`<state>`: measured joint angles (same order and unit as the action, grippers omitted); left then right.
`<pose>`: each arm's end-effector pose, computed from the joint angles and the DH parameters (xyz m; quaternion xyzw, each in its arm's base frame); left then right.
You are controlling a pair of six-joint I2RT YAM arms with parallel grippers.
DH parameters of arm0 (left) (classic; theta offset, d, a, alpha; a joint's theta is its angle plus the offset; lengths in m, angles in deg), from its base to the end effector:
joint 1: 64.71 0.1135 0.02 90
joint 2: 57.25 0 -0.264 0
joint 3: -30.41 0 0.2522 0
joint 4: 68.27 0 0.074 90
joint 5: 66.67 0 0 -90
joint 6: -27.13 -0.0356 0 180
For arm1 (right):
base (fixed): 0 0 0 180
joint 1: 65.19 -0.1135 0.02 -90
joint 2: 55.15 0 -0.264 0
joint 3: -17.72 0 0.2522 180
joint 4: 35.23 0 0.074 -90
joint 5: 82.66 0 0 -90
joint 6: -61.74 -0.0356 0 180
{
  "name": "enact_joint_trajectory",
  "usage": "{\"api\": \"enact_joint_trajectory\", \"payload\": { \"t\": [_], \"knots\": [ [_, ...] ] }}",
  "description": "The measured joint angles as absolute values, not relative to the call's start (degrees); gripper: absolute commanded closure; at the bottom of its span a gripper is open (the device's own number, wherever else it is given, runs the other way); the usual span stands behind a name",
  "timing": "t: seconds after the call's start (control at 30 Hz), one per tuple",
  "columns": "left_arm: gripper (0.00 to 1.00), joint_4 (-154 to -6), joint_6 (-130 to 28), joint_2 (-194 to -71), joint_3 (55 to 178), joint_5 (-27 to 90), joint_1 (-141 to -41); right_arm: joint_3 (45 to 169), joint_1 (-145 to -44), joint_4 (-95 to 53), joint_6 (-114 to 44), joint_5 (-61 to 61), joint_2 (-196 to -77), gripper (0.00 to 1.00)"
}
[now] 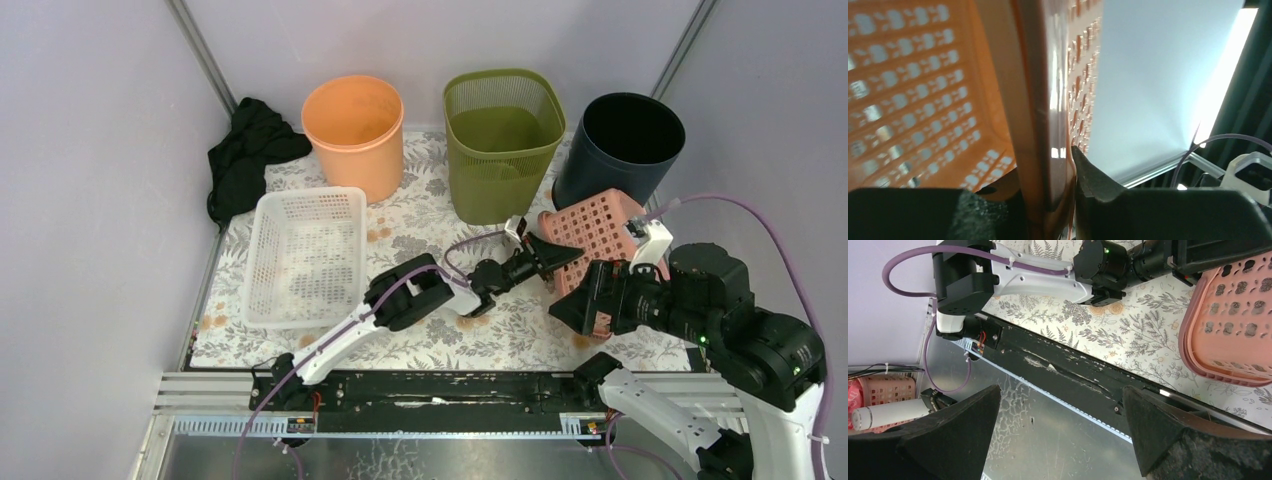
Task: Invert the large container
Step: Turn the container upside down at the center of the board.
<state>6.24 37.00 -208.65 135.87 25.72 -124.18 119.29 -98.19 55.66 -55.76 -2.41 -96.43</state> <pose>0.2646 -0.4516 0.1110 -0.1595 0.4854 -0.8475 0.1436 0.0307 0.0271 0.4512 -0.0836 0.8625 0.3125 0.3893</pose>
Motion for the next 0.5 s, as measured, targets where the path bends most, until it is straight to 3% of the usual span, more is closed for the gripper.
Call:
{"api": "enact_joint_trajectory", "payload": {
  "t": [0.17,0.5],
  "knots": [
    [0.5,5.14,36.17,-204.65,127.13,26.95,-123.54,118.04,-98.19,54.94,-56.14,-2.83,-96.32,0.01],
    [0.45,-5.59,32.1,-196.67,118.28,33.66,-121.6,116.01,-98.19,54.02,-56.64,-3.57,-96.04,0.0]
  ]
}}
